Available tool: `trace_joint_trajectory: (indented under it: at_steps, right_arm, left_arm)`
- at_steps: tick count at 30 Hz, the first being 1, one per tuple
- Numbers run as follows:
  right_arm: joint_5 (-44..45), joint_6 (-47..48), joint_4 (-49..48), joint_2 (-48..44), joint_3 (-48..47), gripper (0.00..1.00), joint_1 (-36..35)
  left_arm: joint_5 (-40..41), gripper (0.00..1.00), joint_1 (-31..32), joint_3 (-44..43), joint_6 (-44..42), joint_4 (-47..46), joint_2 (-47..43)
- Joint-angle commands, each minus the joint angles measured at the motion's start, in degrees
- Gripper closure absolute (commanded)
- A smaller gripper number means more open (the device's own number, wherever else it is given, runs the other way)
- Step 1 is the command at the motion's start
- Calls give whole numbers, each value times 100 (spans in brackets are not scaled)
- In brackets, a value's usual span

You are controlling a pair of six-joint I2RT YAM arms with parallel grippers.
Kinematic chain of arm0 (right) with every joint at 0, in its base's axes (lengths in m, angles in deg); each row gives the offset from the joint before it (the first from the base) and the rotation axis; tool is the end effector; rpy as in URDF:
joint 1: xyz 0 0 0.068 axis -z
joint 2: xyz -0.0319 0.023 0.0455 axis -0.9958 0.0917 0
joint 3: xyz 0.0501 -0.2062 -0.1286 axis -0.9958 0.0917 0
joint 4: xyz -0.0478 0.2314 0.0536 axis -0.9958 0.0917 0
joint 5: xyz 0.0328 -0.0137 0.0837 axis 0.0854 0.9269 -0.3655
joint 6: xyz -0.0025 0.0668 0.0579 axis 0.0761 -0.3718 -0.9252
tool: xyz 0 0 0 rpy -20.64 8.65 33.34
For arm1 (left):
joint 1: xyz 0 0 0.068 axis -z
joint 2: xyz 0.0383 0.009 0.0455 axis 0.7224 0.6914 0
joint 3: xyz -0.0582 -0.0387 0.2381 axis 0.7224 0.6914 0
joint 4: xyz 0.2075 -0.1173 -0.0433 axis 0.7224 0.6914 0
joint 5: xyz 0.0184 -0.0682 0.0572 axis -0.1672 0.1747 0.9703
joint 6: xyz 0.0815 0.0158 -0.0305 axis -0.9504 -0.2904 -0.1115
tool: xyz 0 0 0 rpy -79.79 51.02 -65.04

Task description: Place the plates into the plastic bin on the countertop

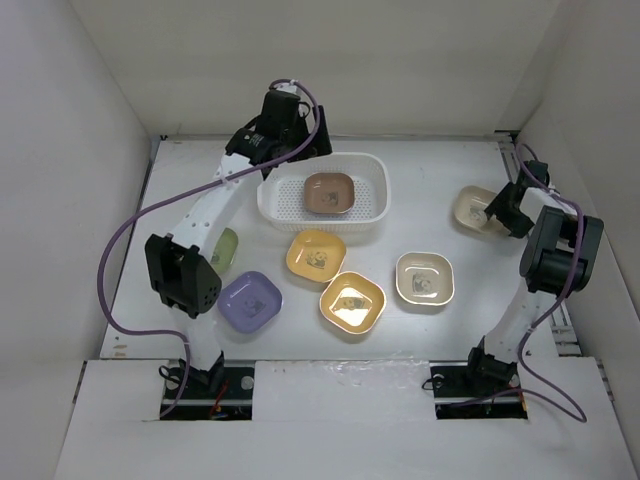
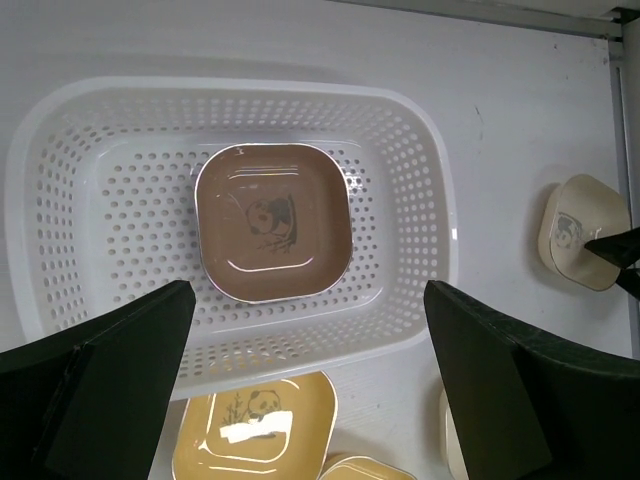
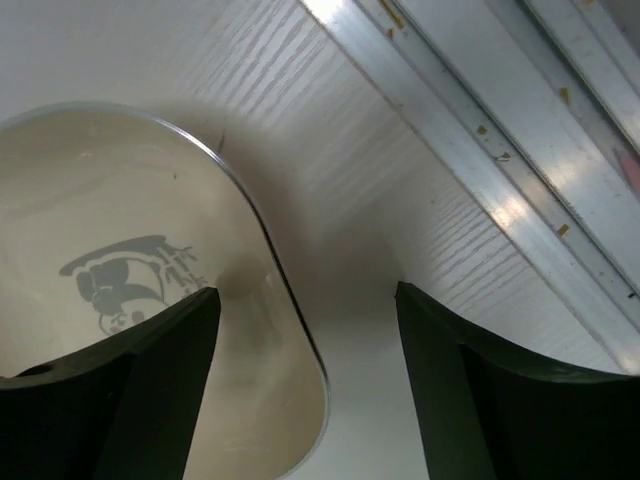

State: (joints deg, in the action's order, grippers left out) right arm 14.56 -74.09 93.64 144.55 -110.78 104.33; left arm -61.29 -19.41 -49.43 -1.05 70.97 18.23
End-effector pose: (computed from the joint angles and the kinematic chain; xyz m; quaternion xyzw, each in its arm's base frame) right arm 0.3779 -0.1465 0.1237 0.3675 0.8879 -0.0611 0.2698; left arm 0.3915 -0.1962 0.3584 0.0077 0.8469 -0.2241 0.4821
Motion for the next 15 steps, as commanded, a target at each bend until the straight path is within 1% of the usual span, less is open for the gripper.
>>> trace_joint_trajectory:
  at_steps: [1,3,4,5,7,8,9,11,12,13,14,15]
  right_arm:
    - [229,-215,256,52,-296,25,88]
    - [230,-215,336,165,-375,31,88]
    - [230,-215,336,166,-376,31,88]
    - [230,-215,406,244,-445,38,141]
    - [230,-163,407,306,-499,45,141]
    - [230,-163,407,306,-499,50,141]
    - [282,-163,407,306,-499,53,141]
    - [282,-163,407,306,-499,54,141]
    - [282,-224,407,306,-499,58,141]
    - [282,-224,407,306,-499,58,141]
    - [282,-285,407,306,-499,63,141]
    - [282,-286,407,306,-499,83,141]
  left_arm:
    - [-19,0,-232,-139,29,29,-95]
    - [-73,0,-382,-34,82,29,-95]
    - [-73,0,-382,-33,82,29,-95]
    - [-3,0,-382,-33,82,29,-95]
    - [-3,0,-382,-33,82,29,-95]
    - [50,0,-382,-33,82,29,-95]
    - [50,0,-382,28,82,29,-95]
    - [128,0,-435,81,82,29,-148]
    - [129,0,-435,81,82,81,-148]
    - [129,0,-435,81,135,81,-148]
    - [68,0,-487,150,135,81,-148]
    - [68,0,-540,151,135,81,-217]
